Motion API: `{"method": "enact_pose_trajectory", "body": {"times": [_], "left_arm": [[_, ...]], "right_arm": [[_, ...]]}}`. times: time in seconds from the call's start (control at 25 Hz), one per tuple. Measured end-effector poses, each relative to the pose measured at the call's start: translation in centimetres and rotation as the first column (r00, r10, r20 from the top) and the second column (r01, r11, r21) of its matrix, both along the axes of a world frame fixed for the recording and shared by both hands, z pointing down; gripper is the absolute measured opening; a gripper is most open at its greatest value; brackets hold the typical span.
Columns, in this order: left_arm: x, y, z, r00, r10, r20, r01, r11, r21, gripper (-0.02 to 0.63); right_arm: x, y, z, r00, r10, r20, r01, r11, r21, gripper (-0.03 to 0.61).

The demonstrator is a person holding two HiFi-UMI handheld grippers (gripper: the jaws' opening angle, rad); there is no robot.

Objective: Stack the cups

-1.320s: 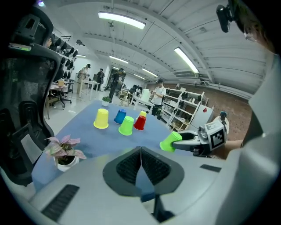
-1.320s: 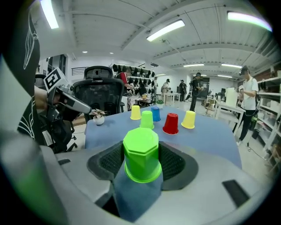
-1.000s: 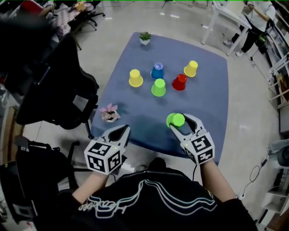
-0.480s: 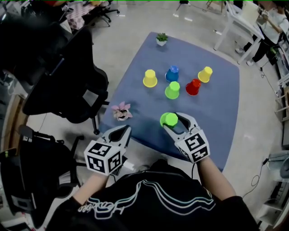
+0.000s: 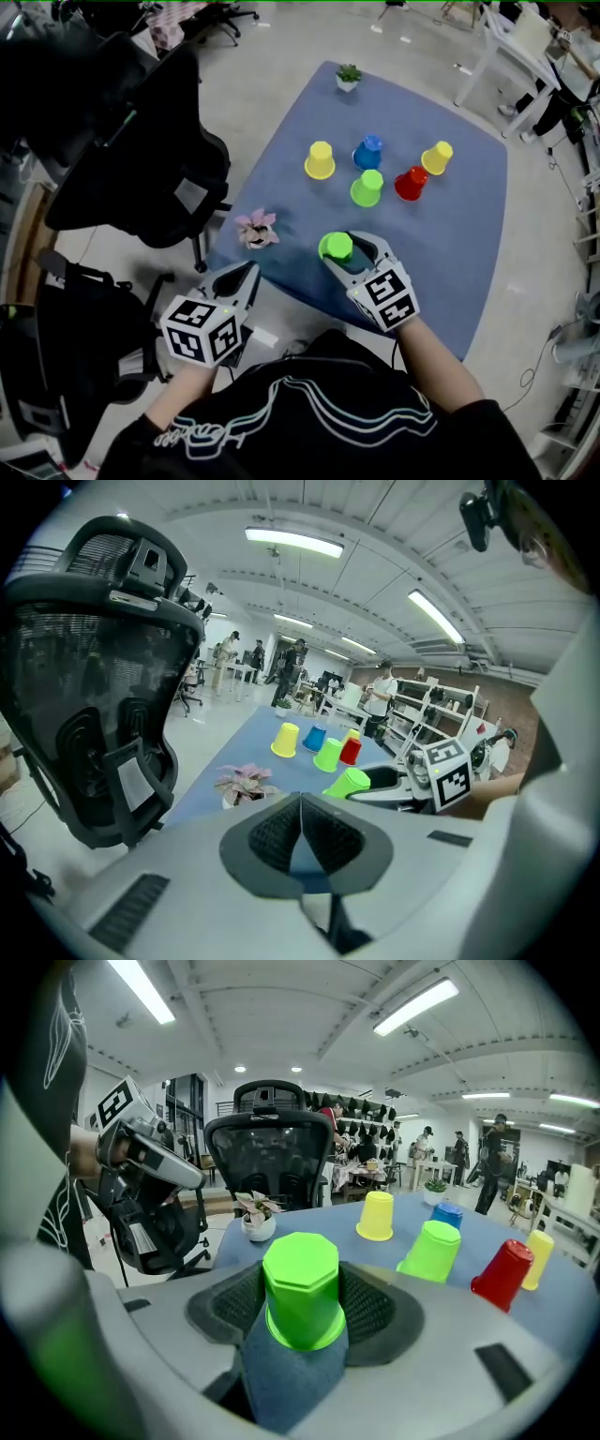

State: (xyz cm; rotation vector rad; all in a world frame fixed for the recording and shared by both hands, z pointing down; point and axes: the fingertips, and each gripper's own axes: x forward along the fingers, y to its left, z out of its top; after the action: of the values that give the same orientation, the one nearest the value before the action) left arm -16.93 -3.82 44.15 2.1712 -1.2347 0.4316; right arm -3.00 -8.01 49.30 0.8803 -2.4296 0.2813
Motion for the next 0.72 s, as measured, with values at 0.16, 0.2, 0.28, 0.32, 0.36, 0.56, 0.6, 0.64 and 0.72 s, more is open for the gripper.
{"method": "enact_pose_trajectory", "body": {"times": [0.16,0.2,0.28,0.32,0.36,0.56,0.6,0.64,0.72], "left_arm": [[-0.3,0.1,0.3,1.0,-0.013,-0.002,0.013,1.0,-0.006,0.026],[-0.3,0.1,0.4,1.0,-0.014,-0.002,0.014,1.0,-0.006,0.026],[-0.2,0.0,0.5,1.0,-0.016,0.0,0.016,1.0,-0.005,0.026],[-0.1,0.0,0.5,1.0,-0.017,0.001,0.017,1.0,-0.006,0.026],[0.0,0.0,0.6,1.0,-0.019,0.001,0.019,1.0,-0.007,0.026],[0.5,0.0,0.7,1.0,-0.025,0.001,0.025,1.0,-0.017,0.026],[0.6,0.0,0.8,1.0,-0.027,-0.001,0.027,0.999,-0.02,0.026],[0.7,0.0,0.8,1.0,-0.03,-0.005,0.03,0.999,-0.024,0.026],[0.8,0.0,0.9,0.999,-0.039,-0.011,0.039,0.999,-0.032,0.026]], "right_arm": [[-0.2,-0.1,0.9,1.0,-0.01,-0.005,0.01,1.0,0.001,0.261],[-0.2,-0.1,1.1,1.0,-0.011,-0.005,0.011,1.0,0.002,0.261],[-0.2,-0.1,1.3,1.0,-0.013,-0.006,0.013,1.0,-0.001,0.261],[-0.1,0.1,1.4,1.0,-0.016,-0.01,0.016,1.0,-0.009,0.261],[0.0,0.2,1.6,1.0,-0.019,-0.013,0.019,1.0,-0.016,0.261],[0.0,0.3,1.8,0.999,-0.033,0.013,0.034,0.999,-0.026,0.261],[0.0,0.3,1.8,0.999,-0.039,0.018,0.039,0.999,-0.029,0.261],[0.0,0.3,1.9,0.999,-0.044,0.019,0.045,0.998,-0.033,0.261],[0.1,0.6,2.3,0.998,-0.052,0.019,0.053,0.997,-0.057,0.266]]}}
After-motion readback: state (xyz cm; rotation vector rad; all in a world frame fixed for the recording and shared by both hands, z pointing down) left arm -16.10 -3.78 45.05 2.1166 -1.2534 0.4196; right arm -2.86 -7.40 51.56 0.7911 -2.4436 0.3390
